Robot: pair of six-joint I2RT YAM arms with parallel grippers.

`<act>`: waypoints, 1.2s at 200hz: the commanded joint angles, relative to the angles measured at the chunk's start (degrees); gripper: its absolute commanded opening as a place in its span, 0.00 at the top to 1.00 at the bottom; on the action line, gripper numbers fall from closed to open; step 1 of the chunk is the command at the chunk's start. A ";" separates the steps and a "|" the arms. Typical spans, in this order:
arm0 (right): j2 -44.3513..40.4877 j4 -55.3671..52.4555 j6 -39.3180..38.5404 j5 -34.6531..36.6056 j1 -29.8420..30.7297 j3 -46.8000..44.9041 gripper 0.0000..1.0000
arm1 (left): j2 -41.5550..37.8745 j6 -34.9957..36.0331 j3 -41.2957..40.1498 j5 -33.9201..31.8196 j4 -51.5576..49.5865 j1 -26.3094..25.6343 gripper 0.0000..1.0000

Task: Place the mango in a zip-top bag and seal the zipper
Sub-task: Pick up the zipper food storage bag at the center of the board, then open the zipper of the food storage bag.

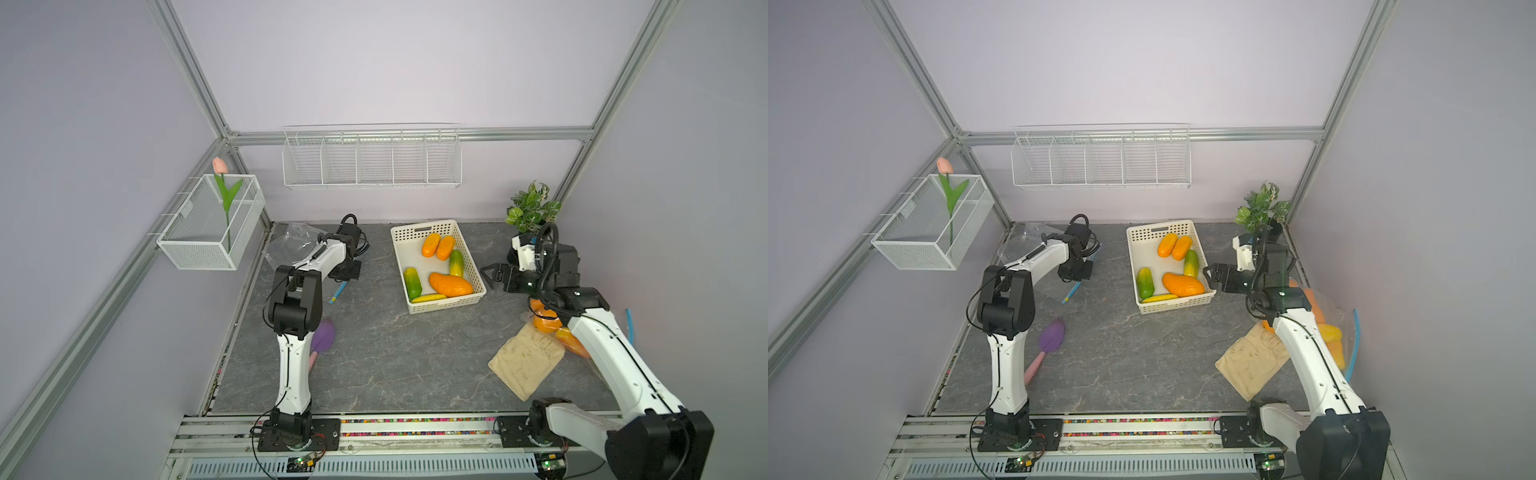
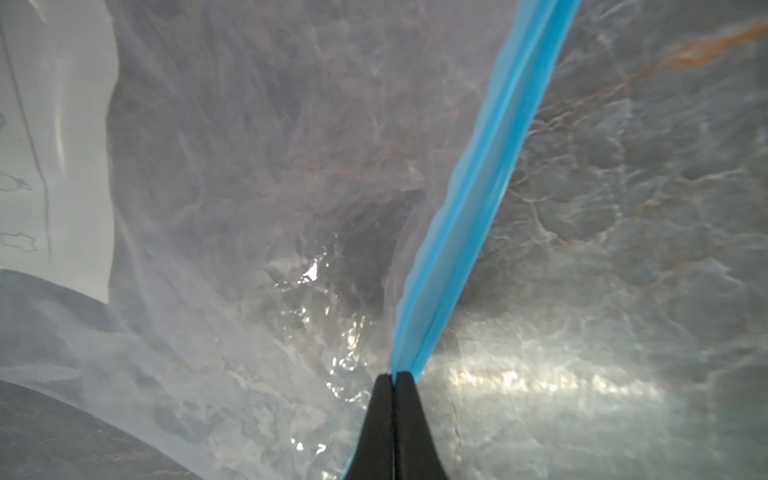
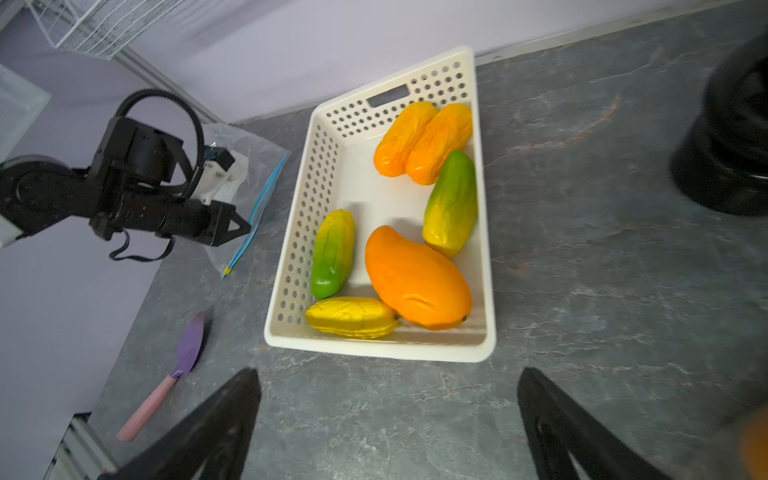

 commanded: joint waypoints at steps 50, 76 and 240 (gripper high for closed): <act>5.32 9.67 4.14 6.69 20.78 1.07 0.00 | -20.79 -15.04 -7.25 16.56 5.42 0.26 1.00; 9.76 14.32 6.16 7.93 27.07 2.78 0.01 | -28.98 -20.32 -13.37 21.74 11.86 0.26 1.00; 43.19 18.65 9.39 6.96 34.47 32.25 0.31 | -45.10 -24.29 -30.68 36.59 21.57 -0.72 1.00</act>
